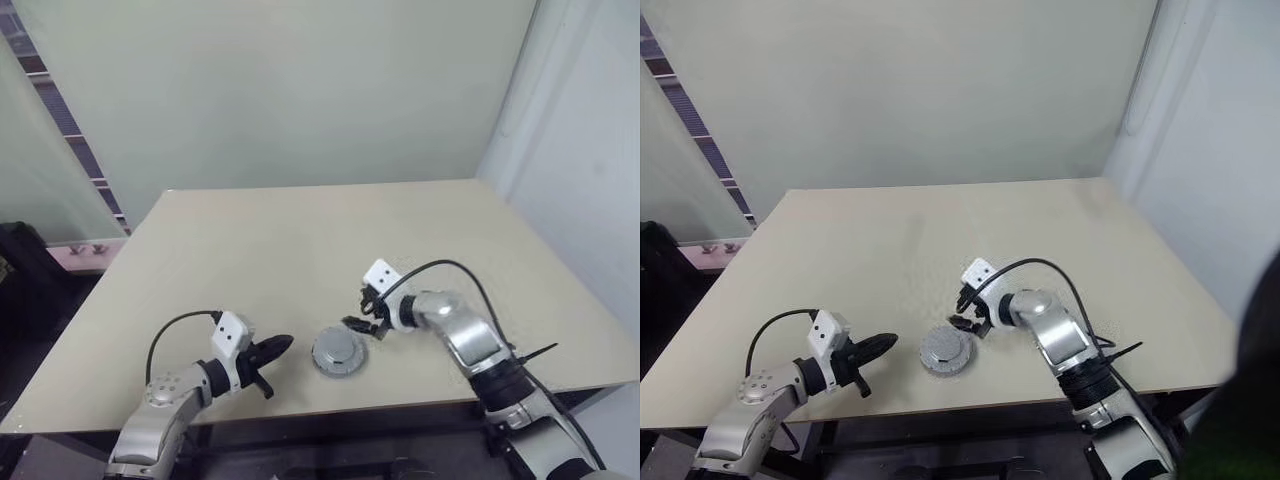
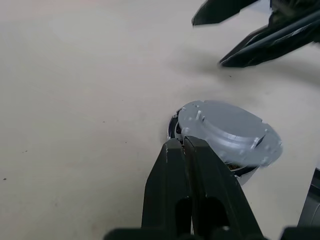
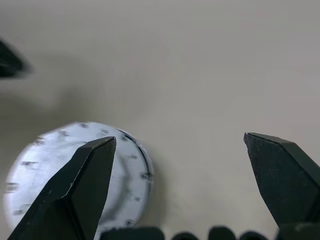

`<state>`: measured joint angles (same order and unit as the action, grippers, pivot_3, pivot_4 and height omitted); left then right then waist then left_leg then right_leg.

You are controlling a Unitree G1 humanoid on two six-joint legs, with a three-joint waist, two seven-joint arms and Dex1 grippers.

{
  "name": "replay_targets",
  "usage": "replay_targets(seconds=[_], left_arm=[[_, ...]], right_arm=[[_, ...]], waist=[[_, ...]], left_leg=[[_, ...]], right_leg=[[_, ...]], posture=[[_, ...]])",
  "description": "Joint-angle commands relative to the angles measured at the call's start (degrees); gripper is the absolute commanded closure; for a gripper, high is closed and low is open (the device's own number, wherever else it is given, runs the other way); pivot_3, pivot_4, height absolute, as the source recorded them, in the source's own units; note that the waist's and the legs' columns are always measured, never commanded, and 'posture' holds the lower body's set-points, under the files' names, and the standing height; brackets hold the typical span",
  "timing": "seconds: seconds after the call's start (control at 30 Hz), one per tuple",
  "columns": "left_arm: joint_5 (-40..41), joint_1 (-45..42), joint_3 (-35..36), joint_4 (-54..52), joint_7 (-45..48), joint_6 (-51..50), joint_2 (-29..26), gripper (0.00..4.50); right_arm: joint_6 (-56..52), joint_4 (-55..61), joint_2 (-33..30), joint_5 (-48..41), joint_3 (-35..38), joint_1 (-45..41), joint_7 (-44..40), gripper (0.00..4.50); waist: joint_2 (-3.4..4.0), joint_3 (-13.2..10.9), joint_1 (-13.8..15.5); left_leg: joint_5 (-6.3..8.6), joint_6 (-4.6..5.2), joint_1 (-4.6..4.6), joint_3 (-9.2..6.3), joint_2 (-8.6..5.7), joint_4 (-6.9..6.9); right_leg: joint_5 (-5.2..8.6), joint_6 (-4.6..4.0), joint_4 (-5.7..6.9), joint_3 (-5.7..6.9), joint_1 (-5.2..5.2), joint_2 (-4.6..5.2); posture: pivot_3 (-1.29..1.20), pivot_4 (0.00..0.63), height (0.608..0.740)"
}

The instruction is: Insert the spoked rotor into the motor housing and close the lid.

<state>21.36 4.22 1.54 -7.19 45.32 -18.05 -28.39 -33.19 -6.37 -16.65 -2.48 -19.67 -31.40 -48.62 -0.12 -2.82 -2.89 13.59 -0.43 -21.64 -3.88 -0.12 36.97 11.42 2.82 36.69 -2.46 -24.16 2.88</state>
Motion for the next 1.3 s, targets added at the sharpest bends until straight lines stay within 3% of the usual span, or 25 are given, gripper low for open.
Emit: replay_targets(seconds=[0.03, 0.37, 0.87, 1.2, 1.3], left_arm=[[0.52, -0.7, 0.77, -1.01, 0.8, 0.52, -0.68, 4.44], [0.35, 0.21, 0.81, -1.62, 2.21, -0.37, -2.26, 4.44], [0.79, 2.12, 1.73, -4.18, 1.64, -1.17, -3.34, 4.44], [1.0, 2.7, 1.77, -5.14, 0.91, -1.59, -3.22, 4.44], [1.03, 2.65, 1.75, -5.31, 0.72, -1.8, -3.23, 4.5]], right_arm=[[4.09, -0.85, -1.88, -4.36, 0.22, -1.72, -8.92, 0.0], [10.56, -8.53, -1.65, -3.21, -4.76, -3.3, -17.72, 0.0], [18.17, -20.29, 2.66, 1.37, -6.06, -5.69, -15.96, 0.0], [16.52, -21.87, 4.22, 3.33, -5.9, -5.41, -14.92, 0.0], [15.37, -21.75, 4.77, 3.32, -5.25, -5.4, -13.56, 0.62]], waist=[[0.0, 0.0, 0.0], [0.0, 0.0, 0.0], [0.01, 0.0, 0.02], [0.01, 0.0, 0.0], [0.01, 0.0, 0.02]], left_leg=[[0.0, 0.0, 0.0, 0.0, 0.0, -0.01], [0.0, 0.0, 0.02, 0.03, 0.02, 0.05], [0.0, -0.01, 0.04, 0.01, 0.01, 0.05], [0.0, -0.01, 0.05, 0.02, 0.01, 0.05], [0.0, -0.01, 0.04, 0.02, 0.0, 0.06]], right_leg=[[0.0, 0.0, 0.0, 0.0, 0.0, 0.0], [0.0, 0.0, 0.02, -0.01, 0.01, -0.01], [-0.04, -0.06, 0.04, -0.02, 0.02, -0.02], [-0.05, -0.08, 0.06, -0.03, 0.02, -0.03], [-0.05, -0.08, 0.05, -0.04, 0.03, -0.03]], posture=[[0.0, 0.0, 0.74], [0.0, 0.0, 0.74], [0.0, 0.0, 0.74], [0.0, 0.0, 0.74], [0.0, 0.0, 0.74]])
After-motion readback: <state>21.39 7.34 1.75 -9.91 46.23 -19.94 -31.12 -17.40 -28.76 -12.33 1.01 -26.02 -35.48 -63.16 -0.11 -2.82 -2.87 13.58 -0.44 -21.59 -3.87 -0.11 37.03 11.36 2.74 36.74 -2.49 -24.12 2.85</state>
